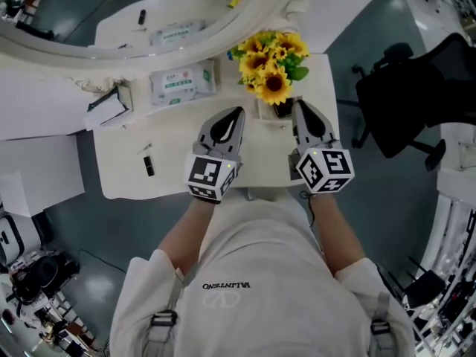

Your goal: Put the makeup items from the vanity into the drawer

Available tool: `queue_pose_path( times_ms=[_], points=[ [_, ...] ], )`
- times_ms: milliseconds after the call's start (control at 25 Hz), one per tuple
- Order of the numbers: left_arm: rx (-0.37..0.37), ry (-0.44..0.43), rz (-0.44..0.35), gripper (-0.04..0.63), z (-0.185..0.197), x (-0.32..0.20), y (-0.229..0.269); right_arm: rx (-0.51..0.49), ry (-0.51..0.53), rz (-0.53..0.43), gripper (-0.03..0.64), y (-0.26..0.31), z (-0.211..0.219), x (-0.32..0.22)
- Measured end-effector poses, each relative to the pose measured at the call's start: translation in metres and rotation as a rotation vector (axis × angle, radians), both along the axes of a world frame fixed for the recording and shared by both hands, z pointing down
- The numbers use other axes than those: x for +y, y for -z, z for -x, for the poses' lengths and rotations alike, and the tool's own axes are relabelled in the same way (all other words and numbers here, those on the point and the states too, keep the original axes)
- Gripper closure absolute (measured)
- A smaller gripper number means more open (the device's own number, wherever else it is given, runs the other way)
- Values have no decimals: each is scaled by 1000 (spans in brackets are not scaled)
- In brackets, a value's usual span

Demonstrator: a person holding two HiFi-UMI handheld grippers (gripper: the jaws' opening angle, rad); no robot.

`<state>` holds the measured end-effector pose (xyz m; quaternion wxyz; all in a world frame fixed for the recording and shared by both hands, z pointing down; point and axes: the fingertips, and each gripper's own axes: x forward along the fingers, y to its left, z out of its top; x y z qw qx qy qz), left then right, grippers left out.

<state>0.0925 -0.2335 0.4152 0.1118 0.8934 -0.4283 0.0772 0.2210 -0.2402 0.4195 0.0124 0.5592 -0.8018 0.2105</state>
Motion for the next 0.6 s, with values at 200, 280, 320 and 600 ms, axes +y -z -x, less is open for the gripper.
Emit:
queue_pose_path(
  times_ms=[200,280,320,600],
  points=[
    [38,47,-117,594,22,-1,53,47,32,-145,607,43,-4,6],
    [51,49,-145,594,28,0,71,64,44,-192,607,57,-8,8],
    [59,49,-159,594,30,1,79,62,50,-213,607,64,-9,9],
    [113,80,-253,594,49,14,134,66,62,-333,607,117,-23,18]
  ],
)
